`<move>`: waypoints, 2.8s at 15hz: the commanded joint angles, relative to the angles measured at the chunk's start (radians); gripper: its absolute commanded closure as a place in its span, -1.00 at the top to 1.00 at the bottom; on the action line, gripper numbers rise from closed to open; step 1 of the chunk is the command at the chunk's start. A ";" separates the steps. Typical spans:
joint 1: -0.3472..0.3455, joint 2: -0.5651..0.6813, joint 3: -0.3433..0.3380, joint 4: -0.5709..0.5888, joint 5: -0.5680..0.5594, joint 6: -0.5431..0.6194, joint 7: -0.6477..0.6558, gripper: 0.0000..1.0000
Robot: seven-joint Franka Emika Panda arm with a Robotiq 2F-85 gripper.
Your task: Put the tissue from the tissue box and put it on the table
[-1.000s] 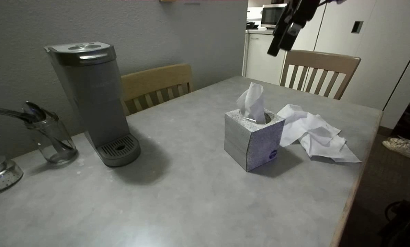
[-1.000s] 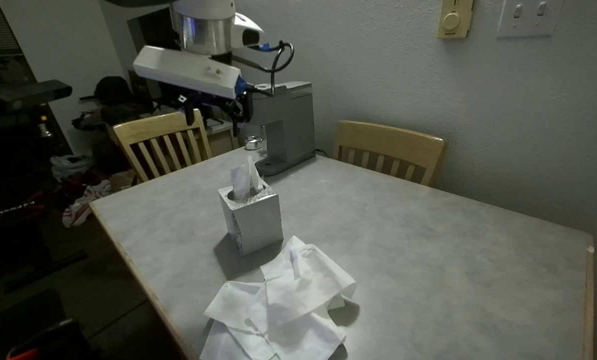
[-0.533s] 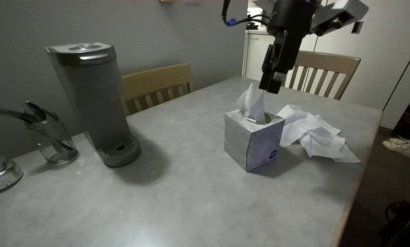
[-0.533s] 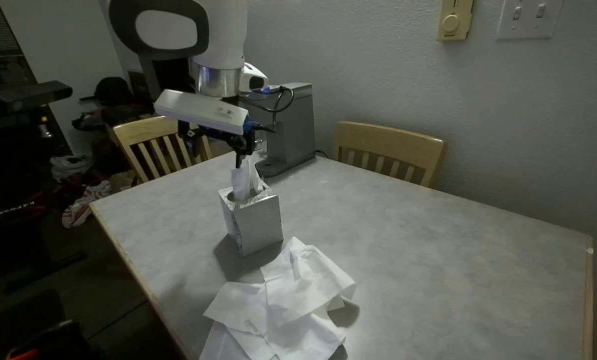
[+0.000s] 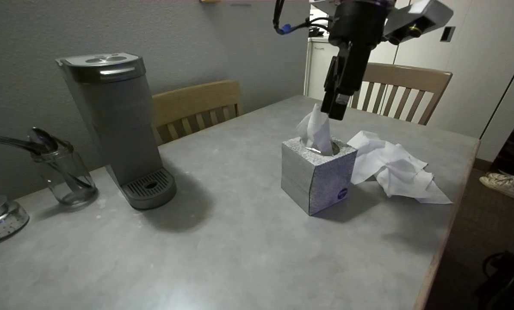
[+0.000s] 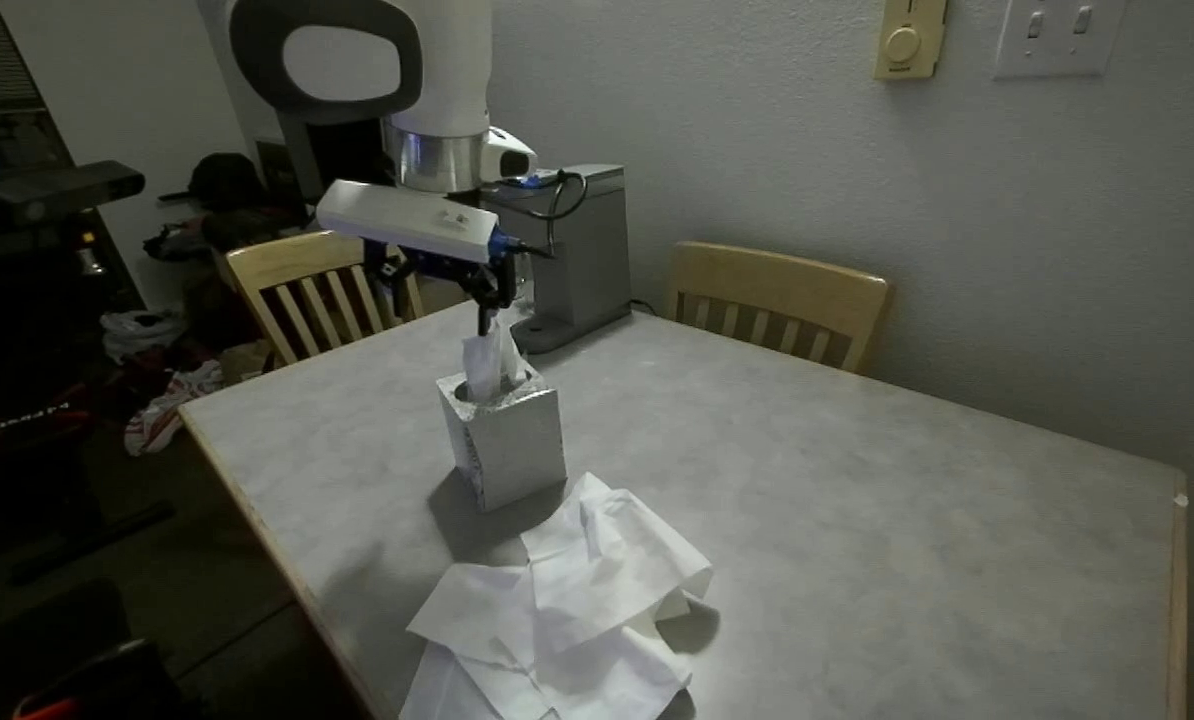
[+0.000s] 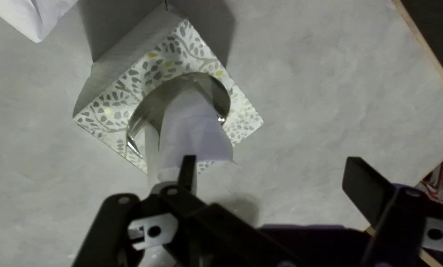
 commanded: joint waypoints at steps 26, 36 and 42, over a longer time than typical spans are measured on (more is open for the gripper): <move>-0.117 0.184 0.102 0.073 -0.023 0.202 0.065 1.00; -0.109 0.113 0.097 0.087 -0.292 0.177 0.221 0.36; -0.112 0.100 0.103 0.086 -0.275 0.169 0.216 -0.42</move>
